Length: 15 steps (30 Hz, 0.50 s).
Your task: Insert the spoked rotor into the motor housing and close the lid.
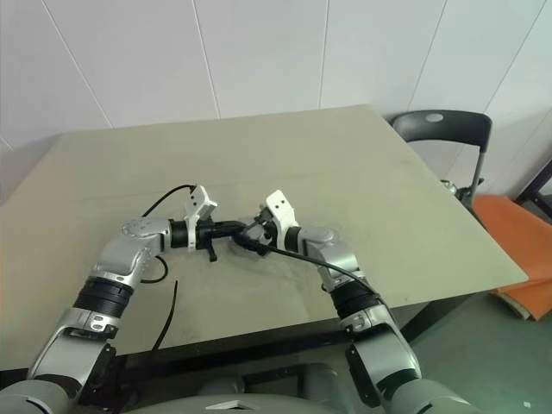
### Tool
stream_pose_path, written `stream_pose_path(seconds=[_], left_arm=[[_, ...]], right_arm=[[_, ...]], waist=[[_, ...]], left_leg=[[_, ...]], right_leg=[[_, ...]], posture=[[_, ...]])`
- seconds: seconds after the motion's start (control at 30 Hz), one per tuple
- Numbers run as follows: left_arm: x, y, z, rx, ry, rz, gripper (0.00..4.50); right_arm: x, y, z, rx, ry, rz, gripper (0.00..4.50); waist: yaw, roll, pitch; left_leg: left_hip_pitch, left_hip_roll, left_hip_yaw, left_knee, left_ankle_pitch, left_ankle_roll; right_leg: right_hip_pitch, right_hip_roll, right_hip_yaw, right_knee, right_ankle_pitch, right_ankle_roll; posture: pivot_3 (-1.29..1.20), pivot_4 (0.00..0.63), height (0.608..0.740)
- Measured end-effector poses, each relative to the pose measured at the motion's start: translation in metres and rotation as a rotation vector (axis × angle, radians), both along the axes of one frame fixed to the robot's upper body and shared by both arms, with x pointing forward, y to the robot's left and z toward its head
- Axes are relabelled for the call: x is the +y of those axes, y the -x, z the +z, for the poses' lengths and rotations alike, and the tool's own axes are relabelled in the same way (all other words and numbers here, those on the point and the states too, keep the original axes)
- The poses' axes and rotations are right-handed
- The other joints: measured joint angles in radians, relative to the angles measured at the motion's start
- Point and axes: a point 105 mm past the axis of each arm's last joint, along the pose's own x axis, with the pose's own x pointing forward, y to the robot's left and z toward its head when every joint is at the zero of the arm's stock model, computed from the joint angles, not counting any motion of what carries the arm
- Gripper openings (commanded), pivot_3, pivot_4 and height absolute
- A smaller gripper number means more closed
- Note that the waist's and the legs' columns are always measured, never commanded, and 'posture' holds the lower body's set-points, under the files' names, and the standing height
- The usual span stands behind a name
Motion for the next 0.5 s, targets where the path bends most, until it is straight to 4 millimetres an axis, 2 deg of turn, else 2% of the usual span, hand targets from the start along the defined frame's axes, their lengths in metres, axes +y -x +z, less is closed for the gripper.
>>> stream_pose_path(seconds=[0.5], left_arm=[[-0.009, 0.003, -0.006, -0.013, -0.013, -0.041, 0.0]], right_arm=[[-0.012, 0.004, -0.001, -0.07, 0.079, 0.077, 4.46]], waist=[[0.001, 0.0, 0.001]], left_leg=[[-0.003, 0.0, 0.0, 0.0, 0.0, 0.0]], right_leg=[[-0.002, 0.0, 0.0, 0.0, 0.0, 0.0]], posture=[[0.0, 0.0, 0.74]])
